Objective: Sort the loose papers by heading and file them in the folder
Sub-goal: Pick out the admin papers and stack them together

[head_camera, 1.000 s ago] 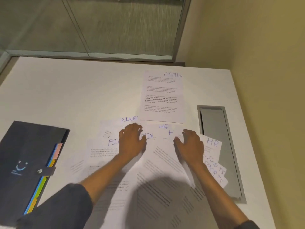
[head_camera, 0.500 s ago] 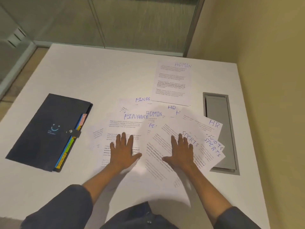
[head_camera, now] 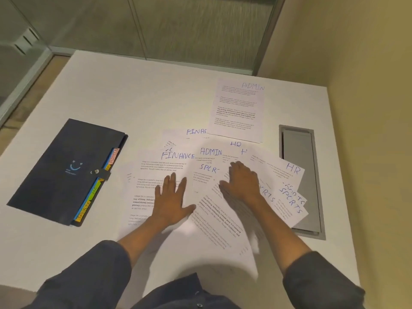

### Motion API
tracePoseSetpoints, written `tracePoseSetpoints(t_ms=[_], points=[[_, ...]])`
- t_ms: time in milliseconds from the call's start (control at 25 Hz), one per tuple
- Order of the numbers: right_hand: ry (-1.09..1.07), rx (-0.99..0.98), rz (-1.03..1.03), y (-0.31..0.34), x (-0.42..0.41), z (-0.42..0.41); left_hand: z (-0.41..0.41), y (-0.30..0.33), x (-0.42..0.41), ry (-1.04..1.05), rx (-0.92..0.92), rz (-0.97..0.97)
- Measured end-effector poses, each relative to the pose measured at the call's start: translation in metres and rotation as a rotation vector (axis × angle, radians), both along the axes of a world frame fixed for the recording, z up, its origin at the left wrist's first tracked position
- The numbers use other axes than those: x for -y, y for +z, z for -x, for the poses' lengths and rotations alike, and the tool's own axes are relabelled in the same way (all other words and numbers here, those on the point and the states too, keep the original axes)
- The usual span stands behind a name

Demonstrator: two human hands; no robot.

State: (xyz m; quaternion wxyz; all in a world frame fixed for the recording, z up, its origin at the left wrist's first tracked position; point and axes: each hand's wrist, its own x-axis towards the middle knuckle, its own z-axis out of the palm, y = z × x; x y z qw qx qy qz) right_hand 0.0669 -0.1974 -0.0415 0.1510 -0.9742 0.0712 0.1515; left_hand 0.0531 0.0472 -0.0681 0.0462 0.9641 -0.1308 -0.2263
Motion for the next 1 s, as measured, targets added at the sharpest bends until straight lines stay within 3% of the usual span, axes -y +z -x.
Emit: tracePoseSetpoints(t_ms=[280,720,1000], points=[[0.063,-0.076,-0.046,-0.01,-0.003,-0.082,-0.01,-0.01,0.013,0.04,-0.044,0.002],[0.116,-0.142,0.105,-0.016,-0.014,-0.099,-0.007,-0.014,0.012,0.053,-0.068,-0.002],[0.189,-0.081,0.08,-0.012,-0.022,-0.106,-0.005,-0.015,0.011,0.056,-0.062,0.003]])
